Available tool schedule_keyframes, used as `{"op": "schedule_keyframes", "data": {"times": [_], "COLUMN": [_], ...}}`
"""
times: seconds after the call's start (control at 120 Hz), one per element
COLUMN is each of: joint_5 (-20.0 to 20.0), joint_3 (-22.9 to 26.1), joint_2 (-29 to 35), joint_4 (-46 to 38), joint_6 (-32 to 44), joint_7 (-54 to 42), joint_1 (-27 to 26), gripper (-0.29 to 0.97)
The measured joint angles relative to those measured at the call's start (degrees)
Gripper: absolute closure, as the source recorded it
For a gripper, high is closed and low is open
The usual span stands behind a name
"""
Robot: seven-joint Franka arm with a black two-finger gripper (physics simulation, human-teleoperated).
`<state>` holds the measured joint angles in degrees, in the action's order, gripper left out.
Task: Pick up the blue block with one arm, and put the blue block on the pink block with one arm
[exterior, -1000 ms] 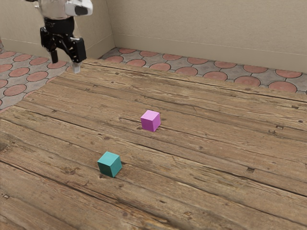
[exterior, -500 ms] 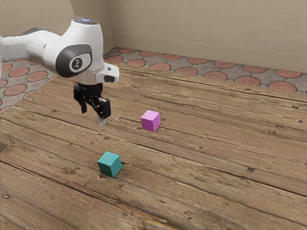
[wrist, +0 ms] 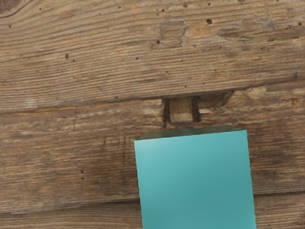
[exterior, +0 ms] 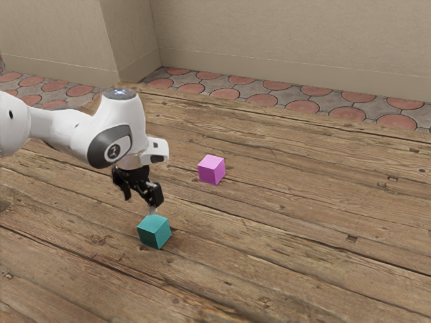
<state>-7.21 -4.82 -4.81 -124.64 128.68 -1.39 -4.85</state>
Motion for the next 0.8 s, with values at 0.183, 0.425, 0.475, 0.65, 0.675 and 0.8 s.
{"op": "schedule_keyframes", "data": {"times": [0.183, 0.425, 0.475, 0.65, 0.675, 0.8], "joint_5": [1.3, 2.1, 2.4, 3.0, 3.1, 4.1], "joint_3": [0.0, -0.3, -0.3, -0.3, -0.3, -0.3], "joint_2": [-0.3, -4.0, -4.7, -7.3, -7.8, -9.6], "joint_4": [-3.2, -3.8, -3.4, -2.7, -2.7, -2.6], "joint_6": [3.2, 6.0, 6.7, 8.5, 8.8, 9.7], "joint_7": [0.8, 1.6, 1.7, 2.1, 2.1, 2.3], "joint_1": [-1.0, -0.6, -0.6, -0.6, -0.5, -0.4], "gripper": [0.0, 0.0, 0.0, 0.0, 0.0, 0.05]}}
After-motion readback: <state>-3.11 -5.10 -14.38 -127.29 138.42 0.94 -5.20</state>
